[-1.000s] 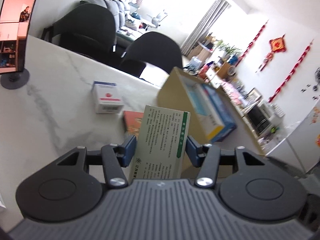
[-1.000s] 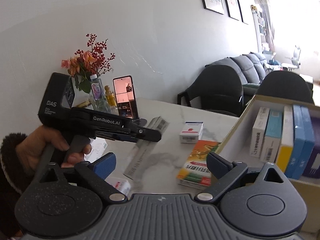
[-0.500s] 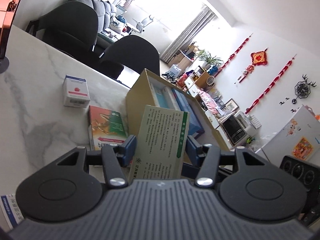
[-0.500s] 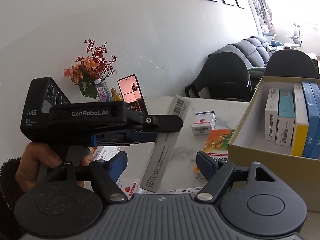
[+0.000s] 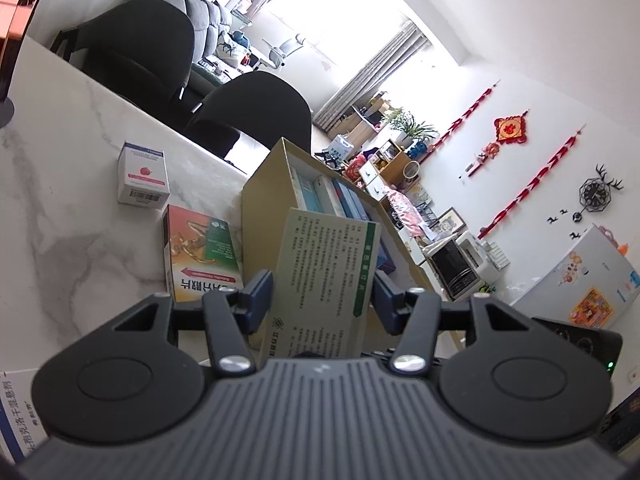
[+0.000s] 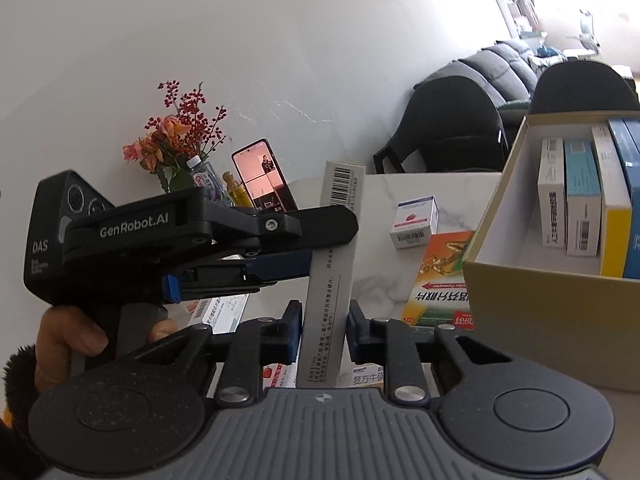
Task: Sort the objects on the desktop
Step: 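Grasp the white-and-green box with the right gripper while the left gripper opens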
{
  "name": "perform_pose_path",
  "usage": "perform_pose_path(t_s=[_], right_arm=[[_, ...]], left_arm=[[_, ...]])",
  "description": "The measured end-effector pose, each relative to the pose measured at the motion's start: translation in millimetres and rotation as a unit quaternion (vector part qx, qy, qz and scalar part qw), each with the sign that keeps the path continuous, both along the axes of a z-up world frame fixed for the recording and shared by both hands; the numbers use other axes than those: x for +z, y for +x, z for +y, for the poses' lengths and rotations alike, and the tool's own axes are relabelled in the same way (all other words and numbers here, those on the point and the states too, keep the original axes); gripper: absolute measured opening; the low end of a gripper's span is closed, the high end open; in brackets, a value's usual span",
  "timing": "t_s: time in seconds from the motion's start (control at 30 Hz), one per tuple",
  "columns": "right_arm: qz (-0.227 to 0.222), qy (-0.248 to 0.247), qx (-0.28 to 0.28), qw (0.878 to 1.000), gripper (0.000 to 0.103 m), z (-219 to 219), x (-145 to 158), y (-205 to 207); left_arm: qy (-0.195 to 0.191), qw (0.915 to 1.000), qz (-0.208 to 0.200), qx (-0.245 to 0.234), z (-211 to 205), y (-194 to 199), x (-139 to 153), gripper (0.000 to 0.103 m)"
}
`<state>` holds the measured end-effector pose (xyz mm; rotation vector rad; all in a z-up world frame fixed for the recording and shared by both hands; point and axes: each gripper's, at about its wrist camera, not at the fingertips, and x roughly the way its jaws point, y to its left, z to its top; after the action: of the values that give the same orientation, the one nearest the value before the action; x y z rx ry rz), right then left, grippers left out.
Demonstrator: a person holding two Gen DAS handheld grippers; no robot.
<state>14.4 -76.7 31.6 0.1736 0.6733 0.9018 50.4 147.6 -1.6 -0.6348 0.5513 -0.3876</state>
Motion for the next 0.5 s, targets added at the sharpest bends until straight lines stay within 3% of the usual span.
perform_pose_path(t_s=[0.17,0.3,0.5], right_arm=[[0.004,-0.011,-0.004,1.000,0.022,1.6,0.8,2.1],[0.007,-0.020,-0.007,1.000,0.022,2.8,1.5,3.7],[0.012,-0.033,-0.011,0.999,0.022,4.7,2.4,6.2]], left_arm=[[0.015,0.9998,-0.007,0.012,0.0,-1.5,0.5,0.075],[0.021,0.9994,-0.011,0.025,0.6,-2.4,0.7,0.099],[0.016,0.9993,-0.013,0.032,4.9,-4.0,1.4,0.103]])
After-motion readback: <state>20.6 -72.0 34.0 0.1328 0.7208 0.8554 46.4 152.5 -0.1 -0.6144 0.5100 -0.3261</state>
